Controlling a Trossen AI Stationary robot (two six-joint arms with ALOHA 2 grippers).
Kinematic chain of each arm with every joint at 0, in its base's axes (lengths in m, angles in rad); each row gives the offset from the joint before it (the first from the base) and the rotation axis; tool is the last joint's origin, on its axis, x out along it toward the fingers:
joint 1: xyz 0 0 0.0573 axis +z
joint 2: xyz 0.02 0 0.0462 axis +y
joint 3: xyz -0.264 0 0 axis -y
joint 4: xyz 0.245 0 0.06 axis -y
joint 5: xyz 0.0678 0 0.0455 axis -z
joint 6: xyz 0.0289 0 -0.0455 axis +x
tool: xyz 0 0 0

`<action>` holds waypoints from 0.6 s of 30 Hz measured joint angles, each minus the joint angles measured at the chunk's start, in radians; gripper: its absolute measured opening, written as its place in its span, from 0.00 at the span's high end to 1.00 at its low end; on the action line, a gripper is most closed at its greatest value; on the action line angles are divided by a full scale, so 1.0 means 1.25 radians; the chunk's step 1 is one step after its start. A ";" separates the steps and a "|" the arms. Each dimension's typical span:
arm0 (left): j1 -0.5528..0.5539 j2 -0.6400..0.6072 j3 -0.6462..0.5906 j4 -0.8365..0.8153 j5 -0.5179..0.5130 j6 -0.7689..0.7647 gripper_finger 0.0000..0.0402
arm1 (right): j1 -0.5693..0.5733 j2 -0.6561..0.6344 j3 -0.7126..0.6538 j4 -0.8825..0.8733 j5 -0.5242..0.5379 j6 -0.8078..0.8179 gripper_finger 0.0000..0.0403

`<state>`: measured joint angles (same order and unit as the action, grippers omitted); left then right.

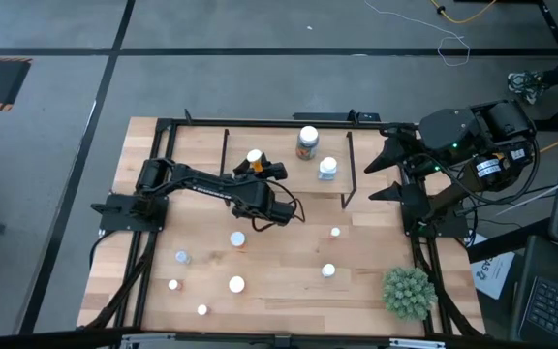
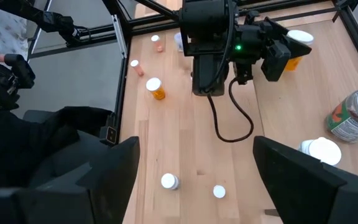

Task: Pick and place medicine bottles onto shelf by color
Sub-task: Put the top left orange pill bottle on the shelf

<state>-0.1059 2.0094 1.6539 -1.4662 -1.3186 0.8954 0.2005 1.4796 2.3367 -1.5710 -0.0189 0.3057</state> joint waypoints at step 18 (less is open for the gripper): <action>0.001 0.000 0.000 0.018 0.024 0.002 0.45 | 0.000 0.000 0.000 0.000 0.000 -0.002 0.22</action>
<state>-0.1047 2.0094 1.6539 -1.4441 -1.2882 0.8980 0.2005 1.4796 2.3367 -1.5709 -0.0189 0.3037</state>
